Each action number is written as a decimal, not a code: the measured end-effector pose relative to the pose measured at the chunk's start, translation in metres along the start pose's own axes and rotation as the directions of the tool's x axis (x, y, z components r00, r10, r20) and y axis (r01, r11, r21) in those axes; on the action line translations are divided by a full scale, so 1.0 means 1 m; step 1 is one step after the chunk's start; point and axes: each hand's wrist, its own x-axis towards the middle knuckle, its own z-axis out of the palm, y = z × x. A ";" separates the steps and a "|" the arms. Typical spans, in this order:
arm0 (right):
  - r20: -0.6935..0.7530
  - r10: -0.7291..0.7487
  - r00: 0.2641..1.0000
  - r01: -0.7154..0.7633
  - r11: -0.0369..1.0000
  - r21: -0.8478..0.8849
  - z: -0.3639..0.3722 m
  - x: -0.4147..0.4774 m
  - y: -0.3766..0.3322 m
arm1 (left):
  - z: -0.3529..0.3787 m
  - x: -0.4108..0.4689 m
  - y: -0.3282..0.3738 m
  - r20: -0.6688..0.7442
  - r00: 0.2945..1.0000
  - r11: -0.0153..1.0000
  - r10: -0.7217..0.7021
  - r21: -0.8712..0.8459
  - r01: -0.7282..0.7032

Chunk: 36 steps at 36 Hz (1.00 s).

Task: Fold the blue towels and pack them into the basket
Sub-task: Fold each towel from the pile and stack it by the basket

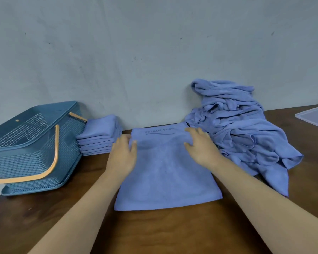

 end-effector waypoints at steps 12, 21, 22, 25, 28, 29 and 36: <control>0.409 -0.219 0.886 0.337 0.910 -0.243 0.040 -0.036 0.019 | 0.029 -0.057 -0.004 0.404 0.903 0.918 0.144 0.286 -0.274; 0.399 -0.221 0.890 0.353 0.888 -0.295 0.022 -0.128 0.007 | 0.005 -0.148 0.006 0.398 0.904 0.907 0.157 0.303 -0.292; 0.400 -0.222 0.889 0.355 0.886 -0.297 0.020 -0.138 0.006 | 0.003 -0.156 0.008 0.401 0.902 0.906 0.158 0.304 -0.293; 0.413 -0.213 0.885 0.355 0.884 -0.304 0.015 -0.153 0.001 | -0.003 -0.172 0.013 0.395 0.904 0.900 0.163 0.316 -0.300; 0.429 -0.224 0.875 0.374 0.876 -0.305 0.009 -0.154 -0.003 | -0.008 -0.170 0.015 0.379 0.904 0.887 0.197 0.324 -0.329; 0.425 -0.241 0.872 0.389 0.869 -0.306 0.006 -0.149 -0.005 | -0.009 -0.163 0.017 0.379 0.898 0.880 0.223 0.317 -0.353; 0.513 -0.386 0.767 0.537 0.823 -0.183 -0.001 -0.065 -0.002 | 0.005 -0.078 0.017 0.541 0.735 0.858 0.408 0.047 -0.511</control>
